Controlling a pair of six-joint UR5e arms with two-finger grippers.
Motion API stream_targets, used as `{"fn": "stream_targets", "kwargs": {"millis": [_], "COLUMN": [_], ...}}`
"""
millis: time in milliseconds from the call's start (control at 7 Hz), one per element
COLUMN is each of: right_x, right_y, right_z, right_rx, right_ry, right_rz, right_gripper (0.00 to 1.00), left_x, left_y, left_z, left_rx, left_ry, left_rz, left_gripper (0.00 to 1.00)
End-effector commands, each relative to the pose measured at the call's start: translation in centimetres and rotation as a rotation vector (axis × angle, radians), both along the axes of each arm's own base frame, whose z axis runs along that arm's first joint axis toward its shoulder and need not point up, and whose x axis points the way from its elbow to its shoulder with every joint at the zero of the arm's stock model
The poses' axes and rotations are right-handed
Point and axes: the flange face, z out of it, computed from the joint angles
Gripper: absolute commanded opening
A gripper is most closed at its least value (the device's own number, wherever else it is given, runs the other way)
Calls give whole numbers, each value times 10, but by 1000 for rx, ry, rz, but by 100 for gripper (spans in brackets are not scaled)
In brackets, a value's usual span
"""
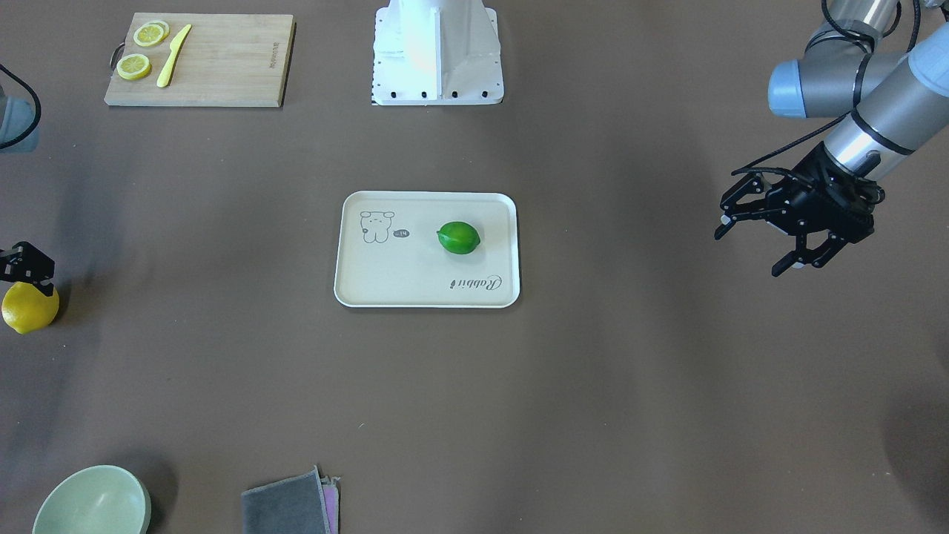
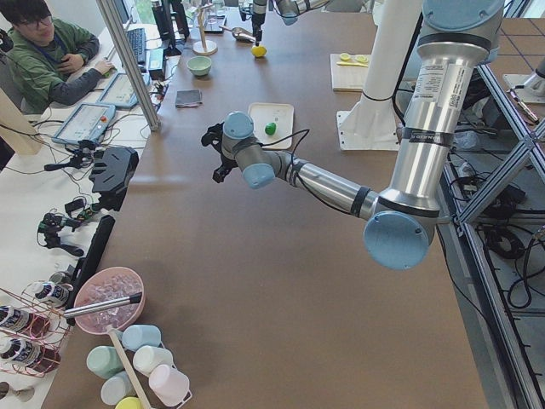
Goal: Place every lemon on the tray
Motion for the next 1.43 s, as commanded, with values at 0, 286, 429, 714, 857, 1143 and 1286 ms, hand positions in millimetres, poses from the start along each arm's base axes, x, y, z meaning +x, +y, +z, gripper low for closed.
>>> {"fn": "stream_targets", "kwargs": {"millis": [0, 286, 429, 714, 857, 1143, 1286], "right_x": [-17, -22, -26, -32, -35, -67, -97], "right_y": [5, 6, 5, -3, -8, 3, 15], "right_z": [12, 17, 15, -11, -35, -85, -117], "right_rx": [-1, 0, 3, 37, 60, -58, -76], "right_ry": [39, 56, 55, 20, 0, -94, -136], "right_rz": [-16, -21, -25, -30, -22, 151, 182], "right_gripper": [100, 57, 17, 0, 0, 0, 0], "left_x": [0, 0, 0, 2, 2, 2, 2], "left_y": [0, 0, 0, -1, -1, 0, 0], "left_z": [-1, -2, -3, 0, -2, -1, -1], "left_rx": [-4, -1, 1, -3, -1, -1, -3], "left_ry": [4, 5, 5, 3, 6, 4, 4], "left_rz": [-4, -5, -6, -3, -4, -4, -4], "left_gripper": [100, 100, 100, 100, 100, 100, 100]}}
